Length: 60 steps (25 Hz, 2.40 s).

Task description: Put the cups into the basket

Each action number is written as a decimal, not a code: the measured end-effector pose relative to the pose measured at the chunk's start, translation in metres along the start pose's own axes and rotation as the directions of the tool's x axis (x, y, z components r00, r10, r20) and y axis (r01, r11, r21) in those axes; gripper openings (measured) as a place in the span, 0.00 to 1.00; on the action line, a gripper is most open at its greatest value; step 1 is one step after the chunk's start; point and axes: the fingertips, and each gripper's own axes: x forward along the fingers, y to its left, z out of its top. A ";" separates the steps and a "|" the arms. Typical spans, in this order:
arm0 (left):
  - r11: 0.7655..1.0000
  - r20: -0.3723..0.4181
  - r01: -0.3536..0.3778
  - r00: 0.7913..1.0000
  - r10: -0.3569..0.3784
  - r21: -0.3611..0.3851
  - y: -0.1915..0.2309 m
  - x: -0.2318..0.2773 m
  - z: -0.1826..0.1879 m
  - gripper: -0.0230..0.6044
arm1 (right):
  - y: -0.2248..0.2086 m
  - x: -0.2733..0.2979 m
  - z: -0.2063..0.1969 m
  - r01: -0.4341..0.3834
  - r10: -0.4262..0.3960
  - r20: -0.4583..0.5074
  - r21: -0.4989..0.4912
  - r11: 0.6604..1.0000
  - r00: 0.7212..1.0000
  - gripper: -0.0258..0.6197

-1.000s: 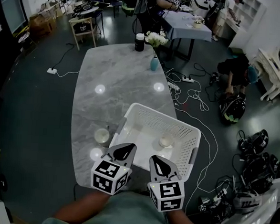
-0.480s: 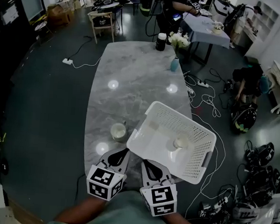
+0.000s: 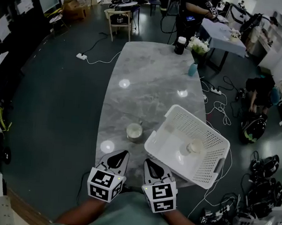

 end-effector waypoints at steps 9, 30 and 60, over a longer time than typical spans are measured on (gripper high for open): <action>1.000 -0.020 0.004 1.000 -0.004 0.025 0.022 -0.007 -0.014 0.03 | 0.013 0.020 -0.010 0.041 -0.040 -0.023 0.008 0.999 0.999 0.07; 0.998 -0.063 0.010 0.998 -0.007 0.060 0.070 0.010 -0.033 0.04 | 0.019 0.069 -0.020 0.190 -0.190 -0.018 0.072 0.979 0.982 0.07; 0.999 -0.141 -0.036 0.989 0.039 0.027 0.155 0.101 -0.069 0.04 | -0.015 0.221 -0.055 0.343 -0.330 -0.120 0.117 0.932 0.937 0.61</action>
